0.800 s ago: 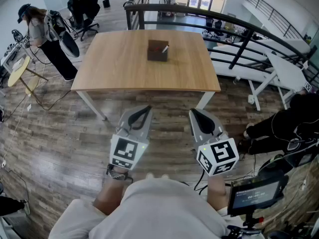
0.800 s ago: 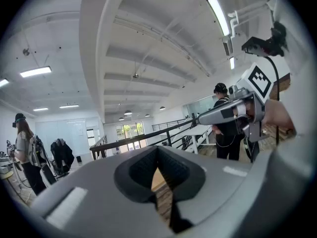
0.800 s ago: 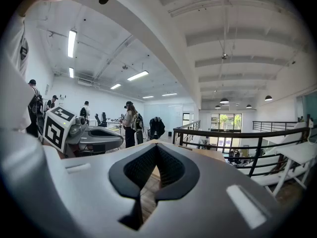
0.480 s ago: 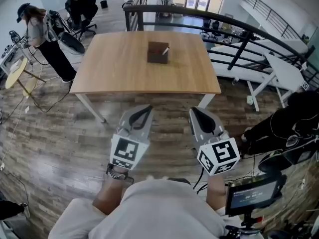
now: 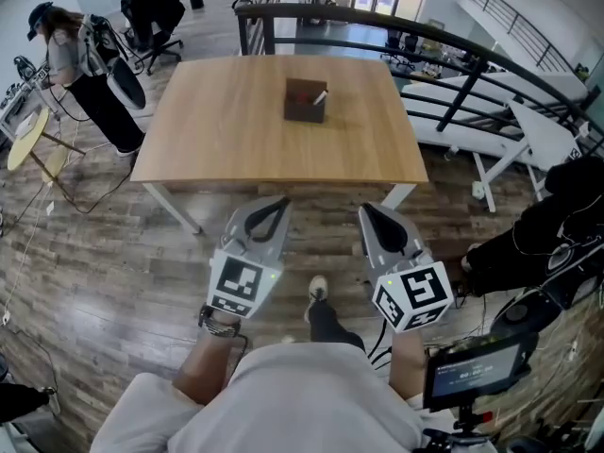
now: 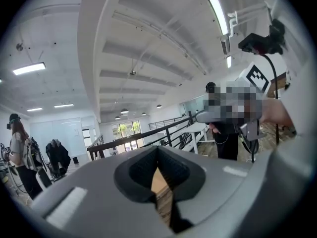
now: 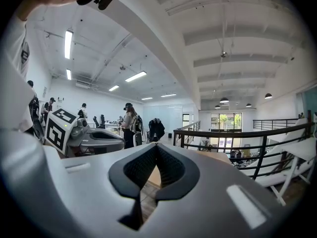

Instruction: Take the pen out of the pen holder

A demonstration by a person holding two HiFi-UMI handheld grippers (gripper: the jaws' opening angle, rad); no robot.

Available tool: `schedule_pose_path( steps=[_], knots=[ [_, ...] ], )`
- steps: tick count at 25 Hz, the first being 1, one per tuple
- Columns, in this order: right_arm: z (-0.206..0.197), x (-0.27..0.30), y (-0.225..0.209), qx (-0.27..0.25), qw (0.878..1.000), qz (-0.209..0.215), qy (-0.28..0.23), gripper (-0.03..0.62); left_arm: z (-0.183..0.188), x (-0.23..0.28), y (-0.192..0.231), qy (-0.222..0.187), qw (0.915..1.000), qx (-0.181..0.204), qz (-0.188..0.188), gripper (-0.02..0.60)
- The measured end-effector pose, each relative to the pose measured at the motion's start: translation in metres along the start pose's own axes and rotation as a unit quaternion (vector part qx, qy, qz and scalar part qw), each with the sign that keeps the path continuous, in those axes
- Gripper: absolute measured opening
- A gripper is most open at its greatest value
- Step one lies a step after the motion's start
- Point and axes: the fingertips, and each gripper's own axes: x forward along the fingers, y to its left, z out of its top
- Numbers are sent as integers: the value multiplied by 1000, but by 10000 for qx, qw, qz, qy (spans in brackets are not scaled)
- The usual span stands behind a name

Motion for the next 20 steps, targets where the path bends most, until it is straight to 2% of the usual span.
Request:
schedule_pose_path(
  steps=[6, 20],
  knots=[
    [0, 27, -23, 53, 9999, 96, -44, 2, -1, 32, 19, -5, 10000, 15, 88, -2],
    [3, 104, -90, 175, 9986, 461, 204, 2, -3, 120, 63, 187, 9994, -71, 286, -1]
  ],
)
